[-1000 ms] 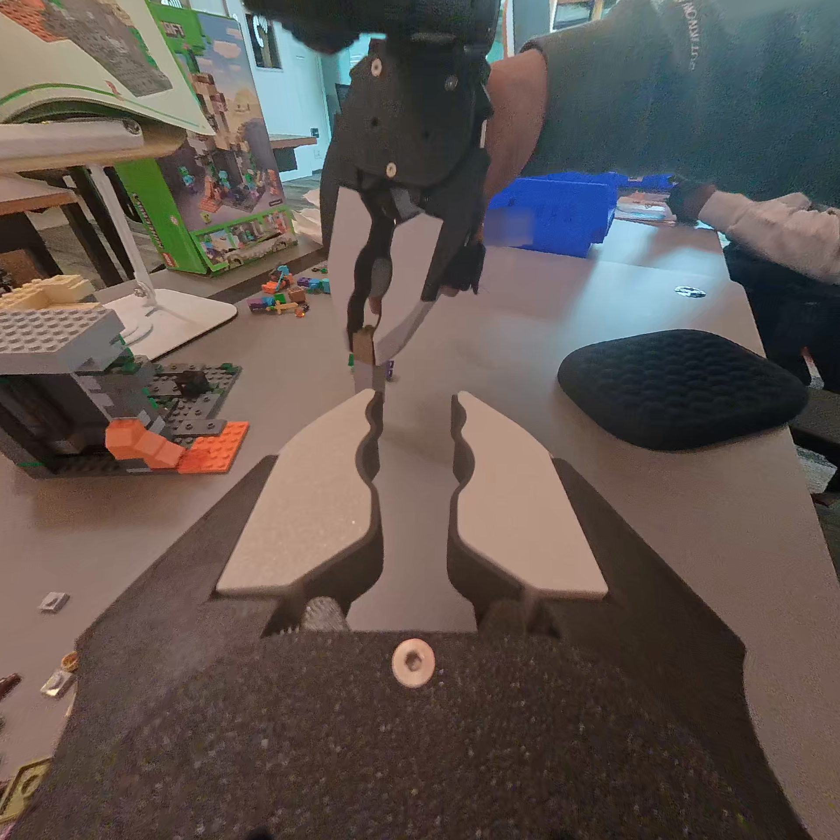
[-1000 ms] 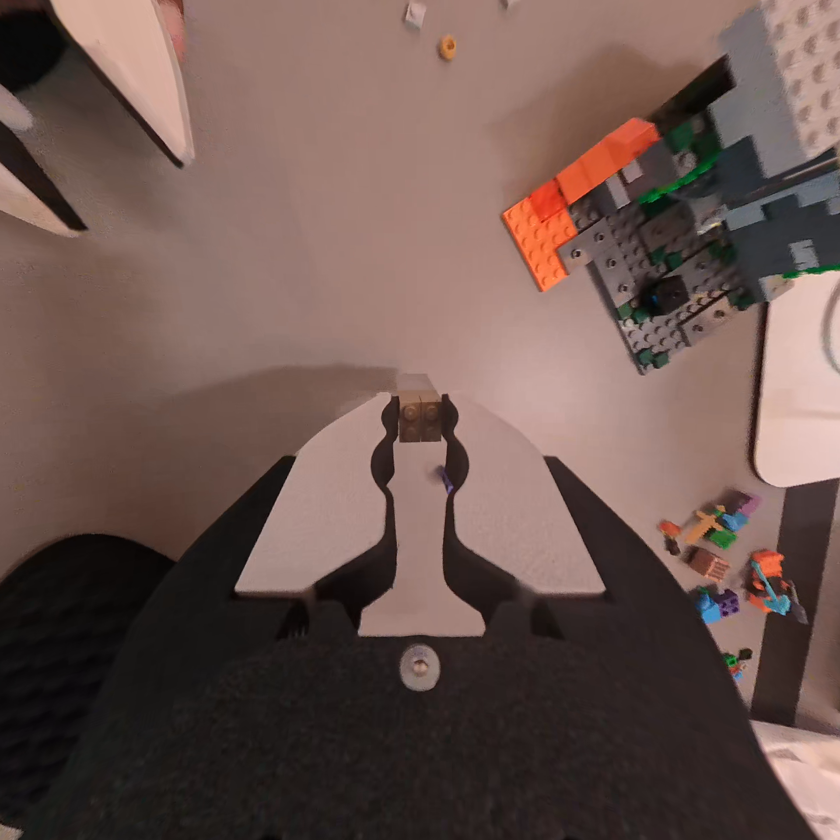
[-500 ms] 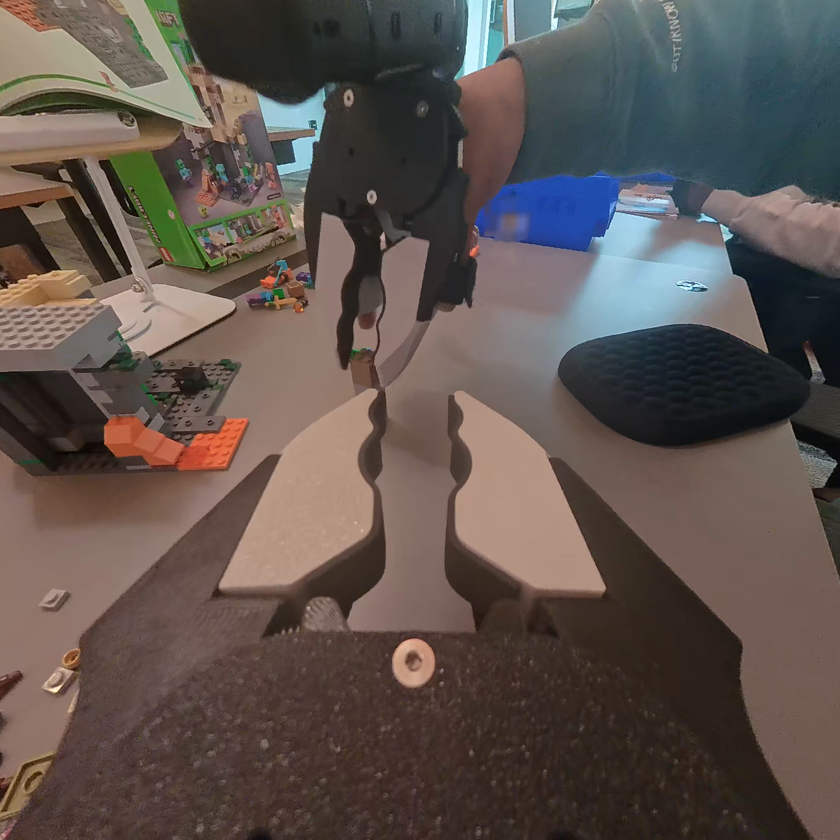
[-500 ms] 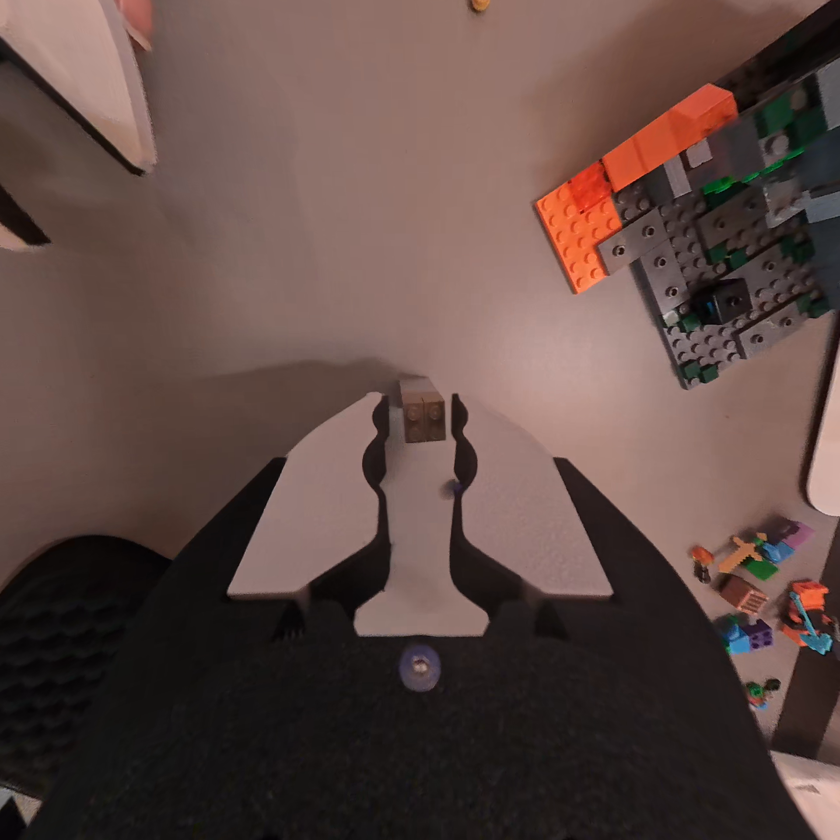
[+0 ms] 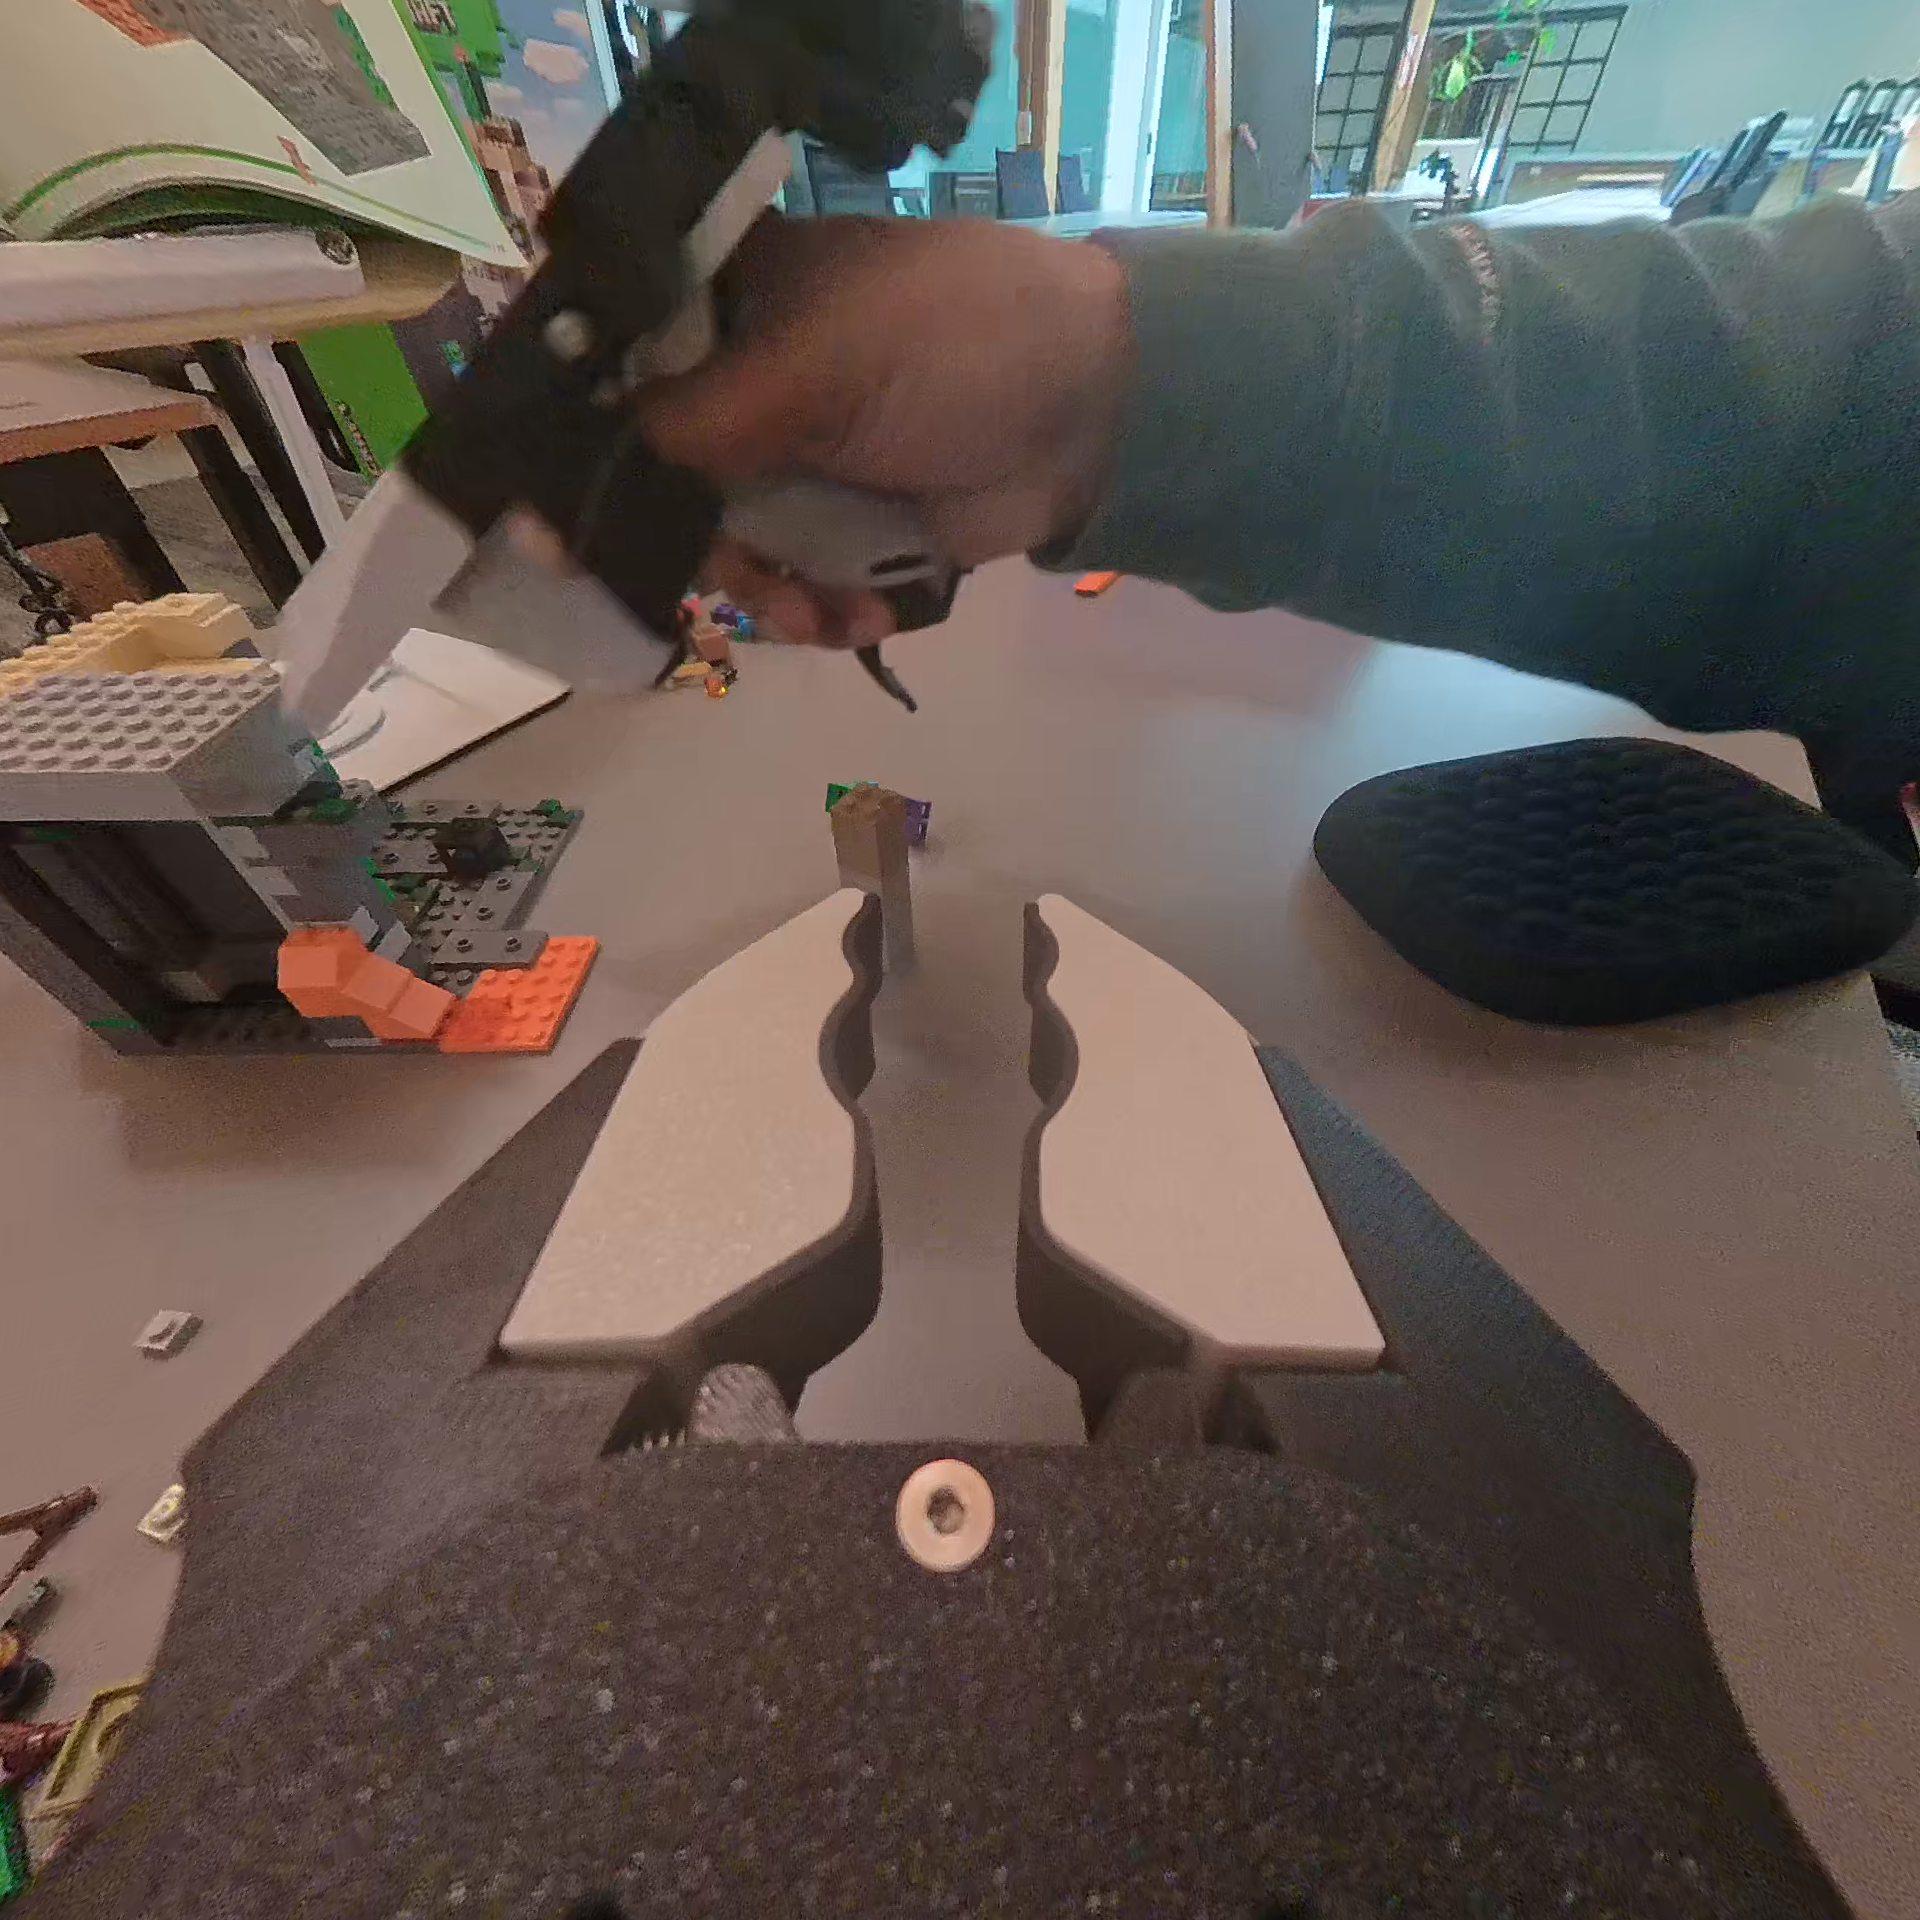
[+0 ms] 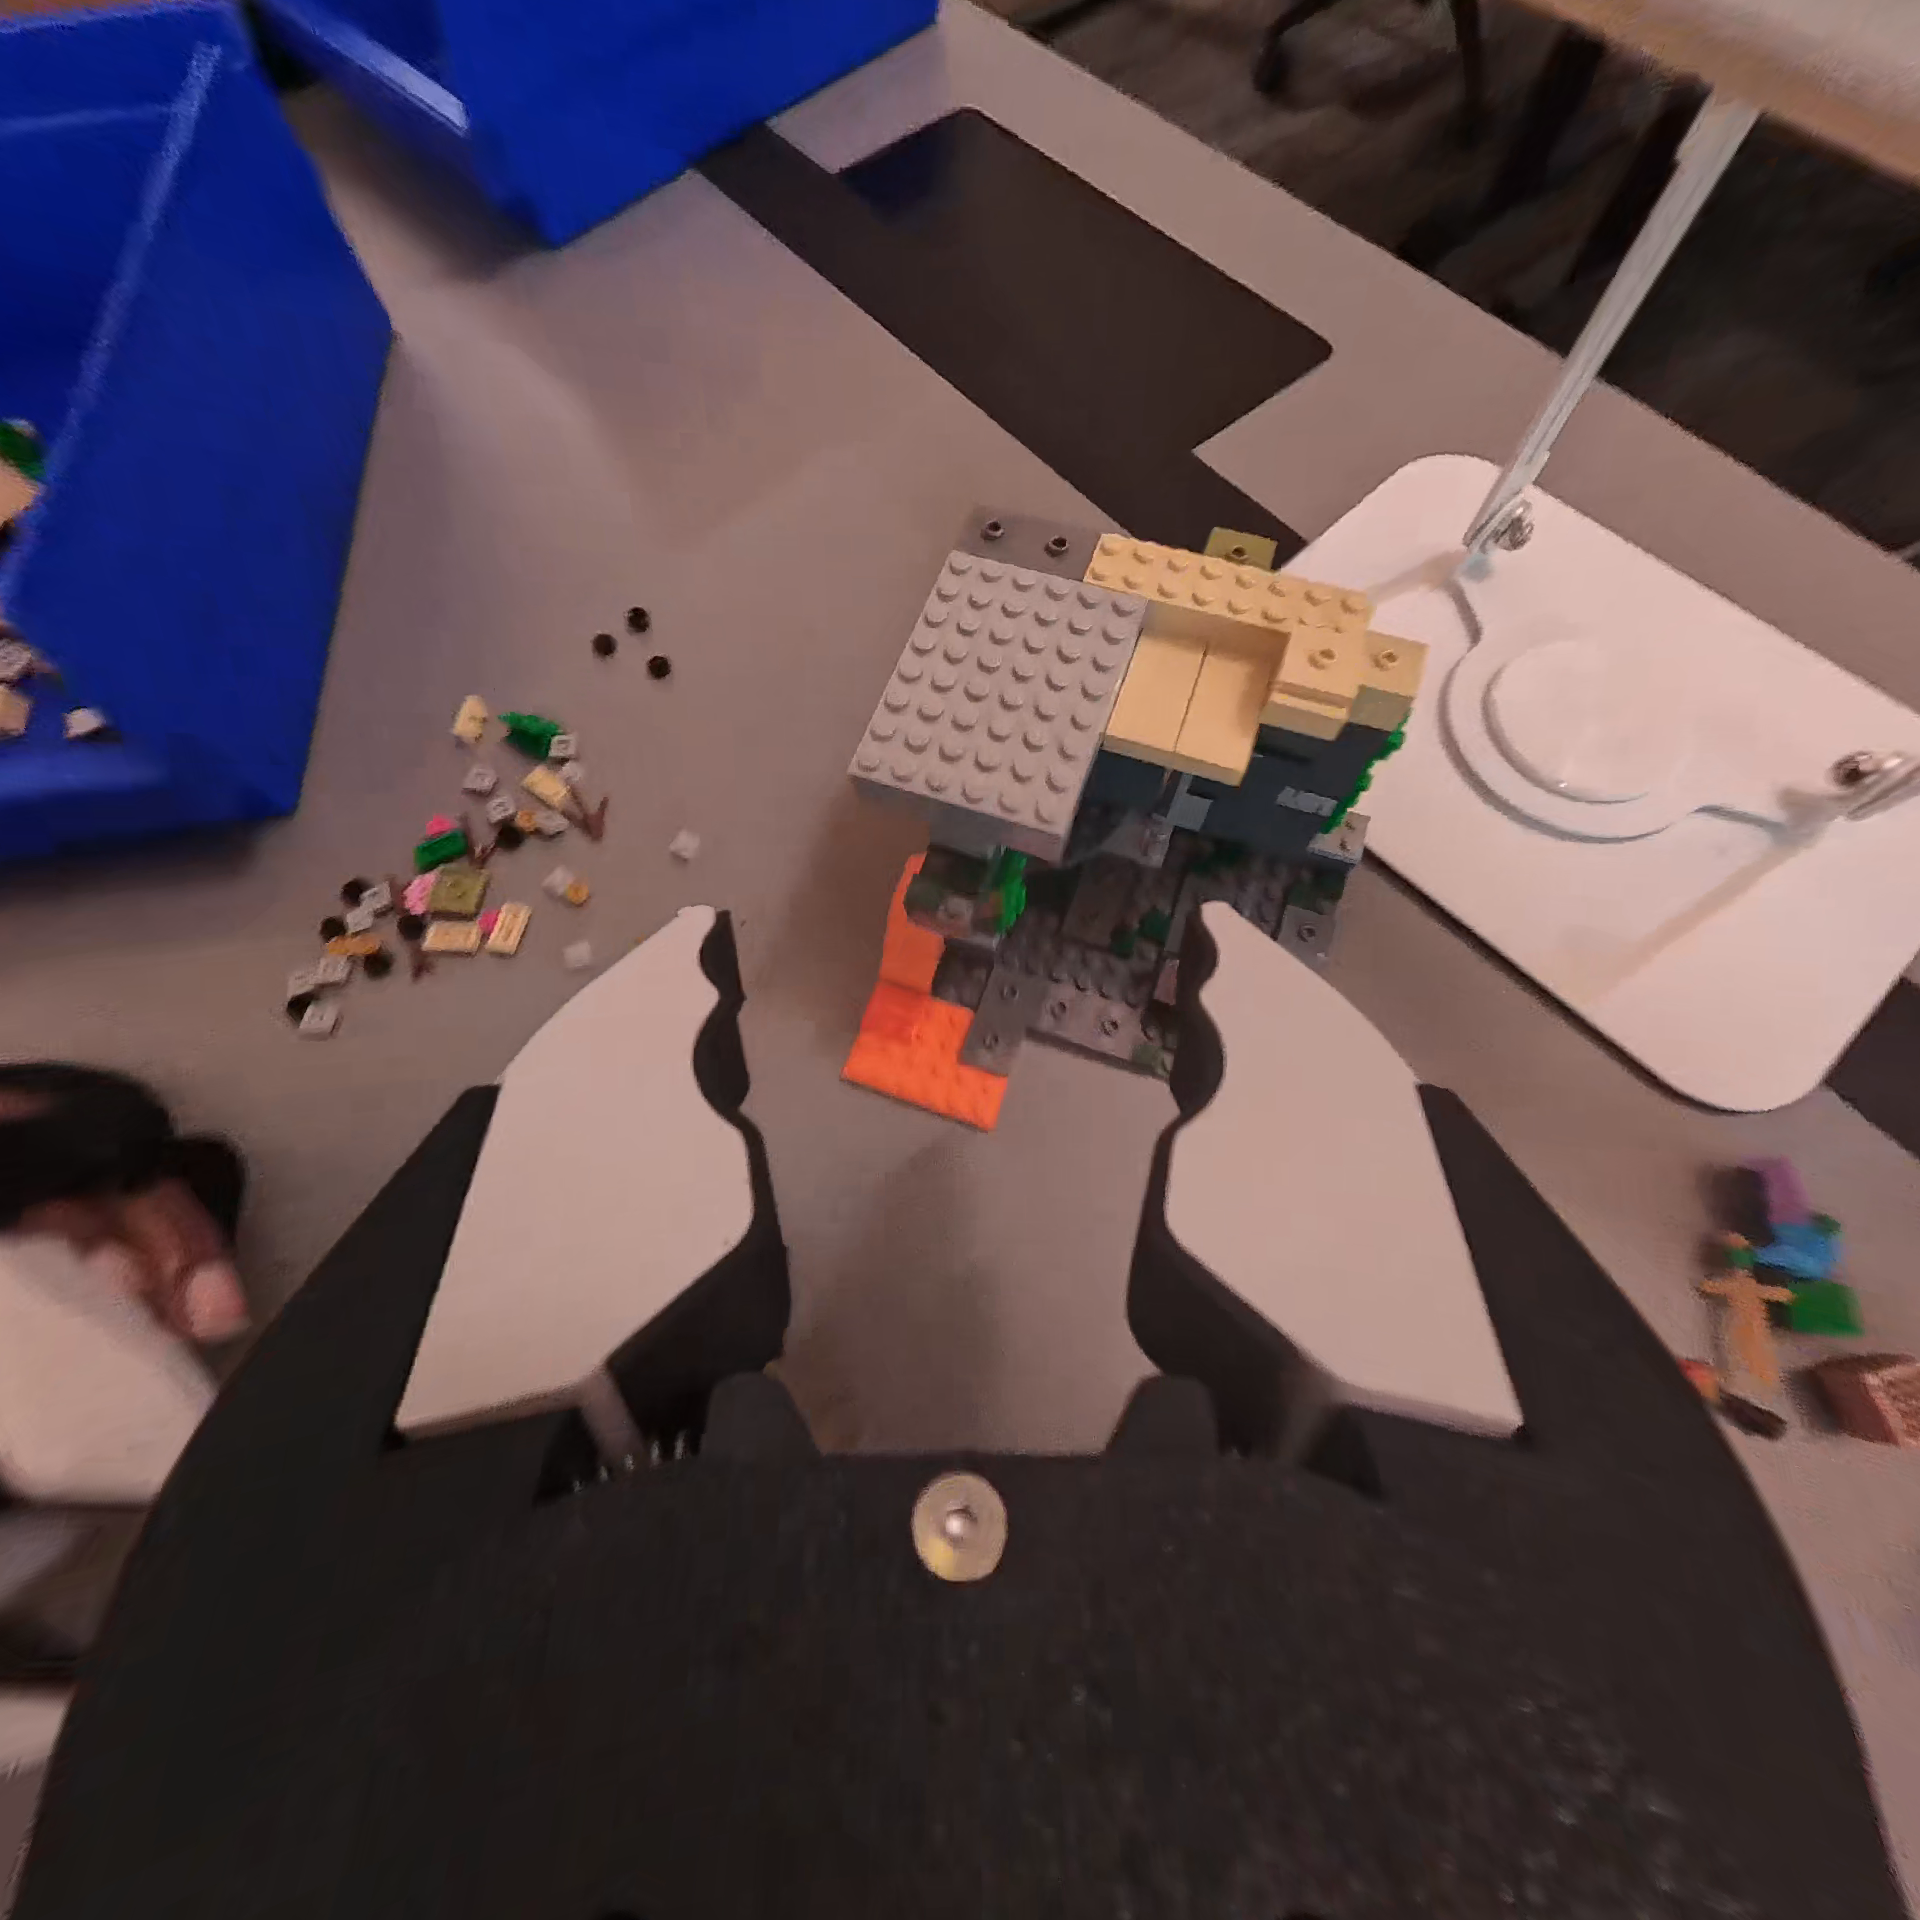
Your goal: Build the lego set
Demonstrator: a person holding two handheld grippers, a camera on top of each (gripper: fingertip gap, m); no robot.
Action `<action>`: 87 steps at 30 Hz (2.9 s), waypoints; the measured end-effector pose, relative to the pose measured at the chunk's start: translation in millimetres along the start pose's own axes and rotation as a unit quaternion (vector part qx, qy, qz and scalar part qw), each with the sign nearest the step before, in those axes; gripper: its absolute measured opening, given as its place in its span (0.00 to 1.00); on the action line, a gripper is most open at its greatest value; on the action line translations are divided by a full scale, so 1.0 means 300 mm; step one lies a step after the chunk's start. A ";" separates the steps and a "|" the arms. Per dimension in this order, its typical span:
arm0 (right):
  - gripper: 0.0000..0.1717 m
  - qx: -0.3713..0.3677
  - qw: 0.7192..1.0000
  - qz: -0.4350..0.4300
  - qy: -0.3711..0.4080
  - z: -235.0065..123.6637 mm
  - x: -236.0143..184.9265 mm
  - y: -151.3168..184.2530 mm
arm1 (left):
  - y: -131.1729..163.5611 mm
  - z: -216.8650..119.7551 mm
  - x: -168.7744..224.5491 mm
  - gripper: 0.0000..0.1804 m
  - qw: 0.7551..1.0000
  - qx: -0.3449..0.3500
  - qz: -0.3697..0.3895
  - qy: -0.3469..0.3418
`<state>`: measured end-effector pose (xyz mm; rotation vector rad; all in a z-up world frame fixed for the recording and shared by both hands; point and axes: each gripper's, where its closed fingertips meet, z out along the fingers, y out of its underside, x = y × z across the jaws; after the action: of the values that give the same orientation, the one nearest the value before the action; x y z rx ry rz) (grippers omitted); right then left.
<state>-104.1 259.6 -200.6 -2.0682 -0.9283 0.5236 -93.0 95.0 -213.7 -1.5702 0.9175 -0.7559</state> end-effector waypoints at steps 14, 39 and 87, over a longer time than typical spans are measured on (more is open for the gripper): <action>0.33 -0.074 0.996 -0.054 -0.005 0.148 0.003 -0.002 | -0.015 -0.020 0.001 0.12 1.000 0.016 -0.010 0.007; 0.54 -0.016 0.995 -0.086 0.045 -0.102 -0.028 0.063 | -0.012 -0.009 -0.026 0.10 1.000 0.016 -0.014 -0.010; 0.40 0.071 0.989 -0.085 -0.101 -0.232 -0.059 0.098 | -0.005 -0.024 -0.037 0.08 0.999 0.009 0.010 -0.031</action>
<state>-59.2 199.3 -181.4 -1.8120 -1.1405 0.6960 -104.4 101.4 -210.7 -1.5587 0.8779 -0.6958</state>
